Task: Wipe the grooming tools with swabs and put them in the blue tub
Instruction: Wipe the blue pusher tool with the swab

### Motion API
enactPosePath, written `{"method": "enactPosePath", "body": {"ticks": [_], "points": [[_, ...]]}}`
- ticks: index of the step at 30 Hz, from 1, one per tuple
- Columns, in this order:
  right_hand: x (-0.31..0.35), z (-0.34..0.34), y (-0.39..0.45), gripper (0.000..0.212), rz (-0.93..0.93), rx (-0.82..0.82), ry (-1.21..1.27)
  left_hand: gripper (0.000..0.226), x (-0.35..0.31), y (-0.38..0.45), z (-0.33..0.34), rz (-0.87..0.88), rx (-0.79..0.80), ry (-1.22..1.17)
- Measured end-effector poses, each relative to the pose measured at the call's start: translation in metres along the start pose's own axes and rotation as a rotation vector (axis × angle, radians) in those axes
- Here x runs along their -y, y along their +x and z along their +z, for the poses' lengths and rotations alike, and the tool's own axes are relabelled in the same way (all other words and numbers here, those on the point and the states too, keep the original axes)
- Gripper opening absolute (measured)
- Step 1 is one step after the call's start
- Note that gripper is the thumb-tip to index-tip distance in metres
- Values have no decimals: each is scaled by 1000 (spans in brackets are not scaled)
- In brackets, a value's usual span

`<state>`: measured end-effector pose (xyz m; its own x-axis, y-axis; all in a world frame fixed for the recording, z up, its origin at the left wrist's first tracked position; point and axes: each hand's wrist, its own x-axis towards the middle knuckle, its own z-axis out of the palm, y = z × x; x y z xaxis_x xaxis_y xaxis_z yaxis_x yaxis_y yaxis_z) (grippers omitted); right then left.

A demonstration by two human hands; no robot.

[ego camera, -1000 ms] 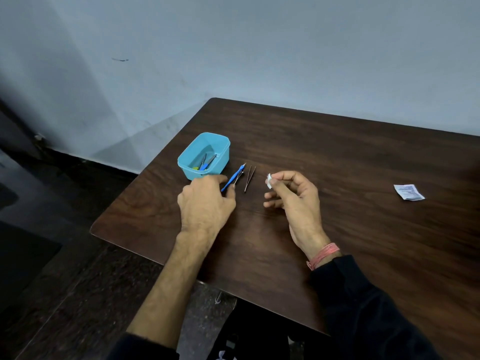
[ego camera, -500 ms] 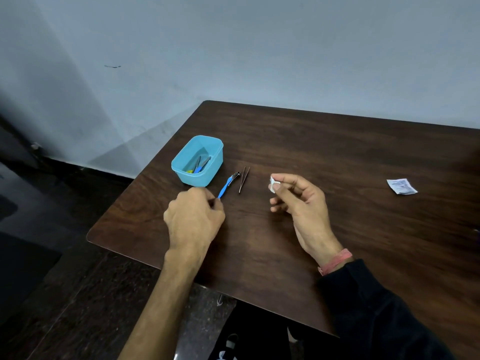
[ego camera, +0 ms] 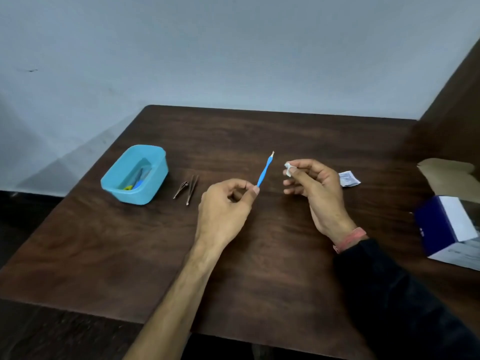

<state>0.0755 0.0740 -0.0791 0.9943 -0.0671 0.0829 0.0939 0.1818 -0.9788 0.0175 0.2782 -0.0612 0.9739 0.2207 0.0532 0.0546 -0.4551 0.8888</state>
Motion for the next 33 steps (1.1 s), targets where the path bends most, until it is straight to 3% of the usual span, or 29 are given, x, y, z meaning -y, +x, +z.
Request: {"method": "enactPosePath", "body": {"ticks": [6, 15, 19, 23, 33], "points": [[-3, -16, 29, 12, -35, -104, 36, 8, -18, 57, 55, 85, 104, -25], [-5, -36, 56, 8, -109, -254, -96, 12, -13, 93, 61, 95, 322, -228], [-8, -37, 57, 8, -116, -246, -119, 9, -11, 95, 61, 105, 351, -270], [-7, -37, 57, 9, -115, -228, -122, 30, -11, 95, 64, 129, 356, -257], [-8, -32, 56, 6, -153, -201, -182, 16, -12, 96, 63, 132, 419, -170]]}}
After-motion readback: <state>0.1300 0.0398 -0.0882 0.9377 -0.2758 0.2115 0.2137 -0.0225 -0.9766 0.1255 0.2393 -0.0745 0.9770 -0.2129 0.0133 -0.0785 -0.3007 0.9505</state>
